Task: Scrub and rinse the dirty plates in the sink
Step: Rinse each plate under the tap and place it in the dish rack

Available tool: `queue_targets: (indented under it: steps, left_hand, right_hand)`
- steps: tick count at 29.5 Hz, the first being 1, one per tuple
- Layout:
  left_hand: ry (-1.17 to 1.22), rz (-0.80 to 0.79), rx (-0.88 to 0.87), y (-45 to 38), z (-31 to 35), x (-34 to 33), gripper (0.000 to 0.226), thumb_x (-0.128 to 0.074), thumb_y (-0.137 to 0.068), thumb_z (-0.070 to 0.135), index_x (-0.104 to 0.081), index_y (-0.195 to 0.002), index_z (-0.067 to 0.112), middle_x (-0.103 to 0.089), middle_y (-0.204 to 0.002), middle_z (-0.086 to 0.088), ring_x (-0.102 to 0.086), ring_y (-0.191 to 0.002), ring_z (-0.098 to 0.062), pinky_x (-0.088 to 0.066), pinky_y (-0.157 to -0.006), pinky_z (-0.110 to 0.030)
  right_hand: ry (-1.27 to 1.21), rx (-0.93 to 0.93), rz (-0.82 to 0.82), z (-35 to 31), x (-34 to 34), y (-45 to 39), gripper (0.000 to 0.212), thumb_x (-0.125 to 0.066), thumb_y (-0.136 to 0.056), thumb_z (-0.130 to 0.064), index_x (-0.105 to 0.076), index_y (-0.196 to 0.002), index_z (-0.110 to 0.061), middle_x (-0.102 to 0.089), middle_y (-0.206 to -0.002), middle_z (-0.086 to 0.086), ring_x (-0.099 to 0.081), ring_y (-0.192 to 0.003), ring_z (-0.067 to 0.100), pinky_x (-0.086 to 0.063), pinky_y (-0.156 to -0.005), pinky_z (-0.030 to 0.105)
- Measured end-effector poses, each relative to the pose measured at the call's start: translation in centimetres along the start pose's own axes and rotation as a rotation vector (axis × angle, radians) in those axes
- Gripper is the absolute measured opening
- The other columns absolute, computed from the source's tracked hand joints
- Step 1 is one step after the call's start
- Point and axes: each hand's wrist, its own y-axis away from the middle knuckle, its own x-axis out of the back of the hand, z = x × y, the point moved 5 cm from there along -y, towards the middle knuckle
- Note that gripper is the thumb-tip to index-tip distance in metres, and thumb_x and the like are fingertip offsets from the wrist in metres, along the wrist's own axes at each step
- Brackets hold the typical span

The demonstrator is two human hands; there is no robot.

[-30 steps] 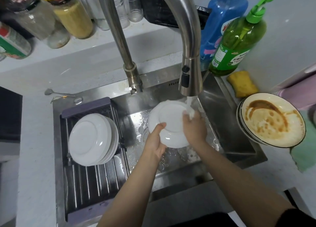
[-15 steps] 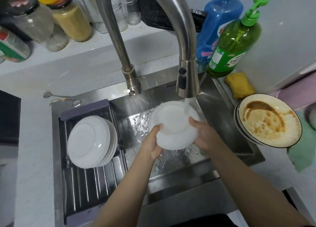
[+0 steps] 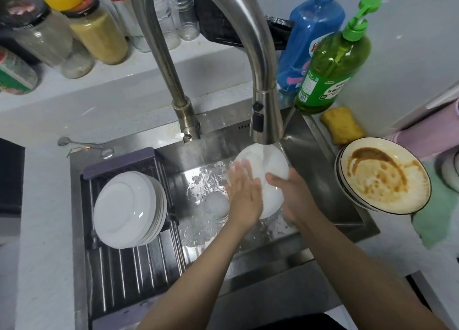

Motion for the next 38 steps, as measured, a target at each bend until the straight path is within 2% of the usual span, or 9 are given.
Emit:
queue_targets:
  steps: [4, 8, 15, 19, 24, 27, 30, 34, 38]
  left_hand:
    - [0.129, -0.072, -0.057, 0.4, 1.6, 0.1, 0.050, -0.021, -0.106, 0.032, -0.014, -0.154, 0.018, -0.007, -0.160, 0.005, -0.002, -0.148, -0.009, 0.003, -0.120, -0.029]
    - [0.787, -0.159, 0.406, -0.2, 2.5, 0.5, 0.048, -0.024, -0.103, 0.047, -0.052, -0.123, 0.014, -0.058, -0.122, -0.008, -0.059, -0.106, -0.020, -0.048, -0.094, -0.033]
    - [1.137, -0.118, 0.726, -1.9, -1.1, 2.8, 0.023, -0.052, -0.096, 0.029, -0.060, -0.103, 0.010, -0.066, -0.088, -0.010, -0.063, -0.079, -0.026, -0.054, -0.070, -0.035]
    - [1.172, -0.032, 0.662, -1.1, -2.9, 3.0, 0.050, -0.039, -0.101, 0.042, -0.054, -0.130, 0.004, -0.065, -0.121, -0.015, -0.063, -0.107, -0.030, -0.055, -0.080, -0.039]
    - [1.089, -0.118, 0.596, 0.8, -1.6, 1.7, 0.056, -0.038, -0.097, 0.050, -0.044, -0.141, 0.015, -0.057, -0.135, -0.012, -0.054, -0.125, -0.025, -0.040, -0.107, -0.047]
    - [1.091, -0.027, 0.597, 1.0, -1.8, 2.7, 0.054, -0.035, -0.100, 0.046, -0.044, -0.140, 0.011, -0.056, -0.135, -0.015, -0.055, -0.122, -0.028, -0.042, -0.106, -0.046]
    - [1.143, 0.079, 0.593, 0.7, -2.5, 5.0, 0.048, -0.034, -0.103, 0.039, -0.050, -0.131, 0.003, -0.060, -0.125, -0.018, -0.065, -0.097, -0.028, -0.059, -0.074, -0.035]
    - [1.069, 0.065, 0.571, 0.9, -2.9, 6.2, 0.040, -0.033, -0.104, 0.034, -0.055, -0.123, 0.007, -0.062, -0.119, -0.007, -0.064, -0.100, -0.019, -0.054, -0.069, -0.029]
    - [1.038, -0.103, 0.610, 1.9, -1.8, 4.2, 0.045, -0.035, -0.103, 0.037, -0.053, -0.132, 0.007, -0.063, -0.126, -0.010, -0.061, -0.113, -0.023, -0.051, -0.093, -0.037]
  right_hand:
    - [0.087, 0.021, 0.059, 0.6, -0.1, -0.2, 0.055, -0.071, -0.068, -0.022, -0.060, -0.120, -0.008, -0.070, -0.108, 0.013, -0.068, -0.099, 0.030, -0.052, -0.090, 0.049]
    - [0.553, 0.163, 0.054, 0.7, -0.5, 0.4, 0.030, -0.071, -0.076, -0.020, -0.060, -0.104, -0.016, -0.067, -0.094, -0.005, -0.065, -0.087, 0.016, -0.051, -0.082, 0.023]
    - [1.327, 0.680, -0.253, 0.3, -2.8, 3.6, 0.026, -0.053, -0.078, -0.026, -0.069, -0.094, -0.013, -0.071, -0.081, 0.005, -0.068, -0.072, 0.027, -0.054, -0.059, 0.034]
    - [1.547, 0.316, -0.378, 1.1, -1.3, 2.8, 0.057, -0.027, -0.092, -0.065, -0.044, -0.139, -0.039, -0.041, -0.147, -0.012, -0.033, -0.138, 0.007, -0.037, -0.107, 0.034]
    - [1.485, 0.105, -0.349, 2.2, -3.7, -0.8, 0.057, -0.006, -0.100, -0.049, 0.012, -0.150, -0.028, 0.014, -0.159, -0.001, 0.019, -0.144, 0.019, 0.010, -0.119, 0.039]
    - [1.343, 0.185, -0.574, 2.6, -6.8, 0.8, 0.050, -0.011, -0.103, -0.040, -0.001, -0.151, -0.028, -0.001, -0.159, -0.007, 0.009, -0.145, 0.008, 0.008, -0.119, 0.031]
    - [1.365, 0.229, -0.775, 2.5, -5.3, 3.4, 0.050, -0.008, -0.102, -0.044, -0.019, -0.150, -0.032, -0.012, -0.151, -0.022, 0.001, -0.139, -0.006, 0.003, -0.115, 0.020]
    - [1.673, 0.412, -0.557, 1.5, -0.2, 2.2, 0.110, 0.033, -0.069, -0.073, -0.024, -0.150, -0.026, -0.024, -0.156, -0.010, -0.012, -0.145, 0.008, 0.003, -0.118, 0.028]
    - [1.668, 0.358, -0.472, 2.0, -1.8, -0.8, 0.104, 0.037, -0.061, -0.074, 0.004, -0.150, -0.031, 0.001, -0.158, -0.008, 0.008, -0.147, 0.016, 0.009, -0.119, 0.033]
